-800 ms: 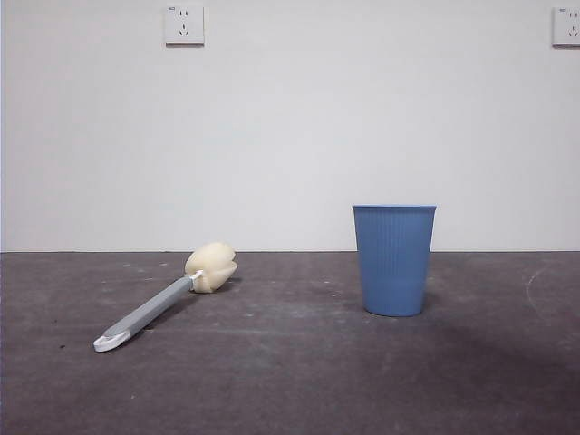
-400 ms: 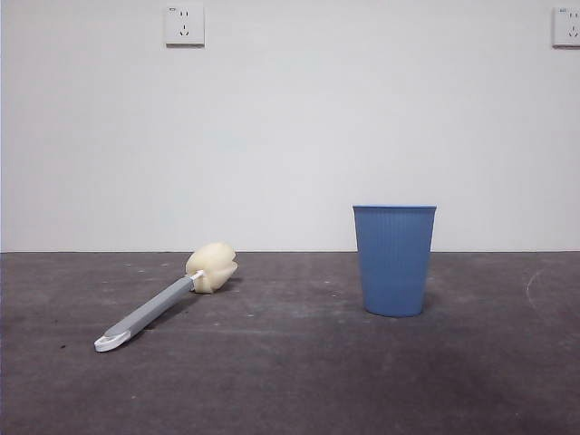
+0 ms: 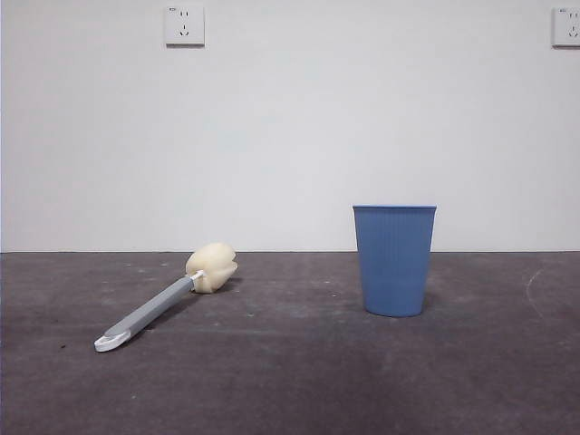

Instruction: Pick up the cup brush,pick up the cup,insert the brush into the cup,clean the cup,put the cup brush back,put the cup back to the fixed position on the table

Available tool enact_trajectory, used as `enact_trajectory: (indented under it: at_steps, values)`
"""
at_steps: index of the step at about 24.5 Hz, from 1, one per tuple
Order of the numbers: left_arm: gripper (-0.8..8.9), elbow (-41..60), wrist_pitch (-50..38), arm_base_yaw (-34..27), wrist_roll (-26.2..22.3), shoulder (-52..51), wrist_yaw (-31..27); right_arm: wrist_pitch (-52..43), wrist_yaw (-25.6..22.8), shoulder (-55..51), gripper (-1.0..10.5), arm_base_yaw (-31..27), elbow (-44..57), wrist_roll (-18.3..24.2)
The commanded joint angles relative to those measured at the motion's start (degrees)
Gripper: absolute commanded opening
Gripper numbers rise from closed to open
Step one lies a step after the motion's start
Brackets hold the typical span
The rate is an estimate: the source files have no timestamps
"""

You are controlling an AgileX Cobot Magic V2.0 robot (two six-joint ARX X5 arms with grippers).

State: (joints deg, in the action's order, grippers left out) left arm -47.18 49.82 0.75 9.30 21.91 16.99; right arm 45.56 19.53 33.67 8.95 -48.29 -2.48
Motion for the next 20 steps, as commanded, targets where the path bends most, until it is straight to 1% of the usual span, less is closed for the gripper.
enact_trajectory:
  at_steps: [1,4,8,9,10,11,12,13,14,15,16,17,20]
  values:
    - [-0.08,-2.6,5.3,-0.1,-5.3,2.0,0.2,2.9,0.1,1.3,0.0,0.1,-1.5,4.2]
    - [-0.04,-4.6,8.9,-0.1,-7.1,3.9,0.2,4.2,0.1,2.0,0.0,0.1,-1.7,5.2]
    - [0.0,-5.1,9.3,-0.1,-7.7,4.8,0.2,6.1,0.1,2.0,0.0,0.1,-1.7,6.3]
    - [0.01,-5.1,9.3,-0.1,-7.7,4.8,0.2,6.4,0.1,2.0,0.1,0.1,-1.7,6.5]
    - [0.05,-5.1,9.2,-0.1,-7.7,4.9,0.2,6.9,0.1,2.0,0.5,0.1,-1.7,7.0]
    - [0.67,-5.1,9.0,-0.1,-7.8,5.0,0.2,7.4,0.1,2.0,1.4,0.1,-1.7,7.0]
    - [1.94,-5.1,8.9,-0.1,-7.8,5.0,0.2,7.6,0.1,2.0,2.3,0.1,-1.7,7.0]
    - [4.1,-5.1,8.9,-0.1,-7.8,5.0,0.2,7.7,0.1,2.0,3.3,0.1,-1.7,7.0]
    - [5.54,-5.1,9.0,-0.1,-7.8,5.0,0.2,7.7,0.1,2.0,4.1,0.1,-1.7,7.0]
    - [6.01,-5.1,9.0,-0.1,-7.8,5.0,0.2,7.7,0.1,2.0,5.0,0.1,-1.7,7.0]
    - [5.99,-5.1,9.0,-0.1,-7.8,5.0,0.2,7.7,0.1,2.0,5.5,0.1,-1.7,6.9]
    - [5.98,-5.1,8.9,-0.1,-7.8,5.0,1.0,7.7,0.1,2.0,5.7,0.1,-1.7,6.8]
    - [5.98,-5.1,7.6,-0.1,-7.9,5.5,3.1,7.6,0.1,2.0,5.7,0.1,-1.7,6.8]
